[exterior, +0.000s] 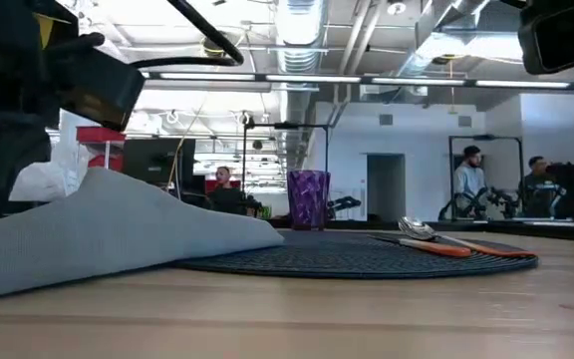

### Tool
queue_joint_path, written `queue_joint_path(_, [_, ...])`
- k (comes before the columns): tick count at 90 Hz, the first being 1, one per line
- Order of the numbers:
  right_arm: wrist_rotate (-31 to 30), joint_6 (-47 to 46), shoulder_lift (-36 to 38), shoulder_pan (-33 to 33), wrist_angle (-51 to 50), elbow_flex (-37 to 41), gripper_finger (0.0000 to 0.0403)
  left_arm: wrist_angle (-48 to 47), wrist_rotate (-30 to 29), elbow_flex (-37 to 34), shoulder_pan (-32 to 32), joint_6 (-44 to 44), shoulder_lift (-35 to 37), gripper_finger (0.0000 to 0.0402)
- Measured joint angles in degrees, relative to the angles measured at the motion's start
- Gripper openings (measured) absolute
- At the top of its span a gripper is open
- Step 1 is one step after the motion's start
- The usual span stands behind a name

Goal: Set table place
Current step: Fold the table napkin

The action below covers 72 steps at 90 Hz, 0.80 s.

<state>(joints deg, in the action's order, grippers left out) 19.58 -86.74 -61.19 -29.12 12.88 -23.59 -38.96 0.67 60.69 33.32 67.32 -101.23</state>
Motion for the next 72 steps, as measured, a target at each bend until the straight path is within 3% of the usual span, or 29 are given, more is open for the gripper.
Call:
queue_joint_path(41, [-0.05,1.33,0.02,0.0,-0.42,0.0,0.023,-3.79,2.08,5.97,0.3,0.95,0.06,0.0])
queue_joint_path(72, [-0.29,2.77,0.02,0.01,-0.44,0.0,0.023,-5.76,3.82,7.82,3.53,7.41,0.09,0.0])
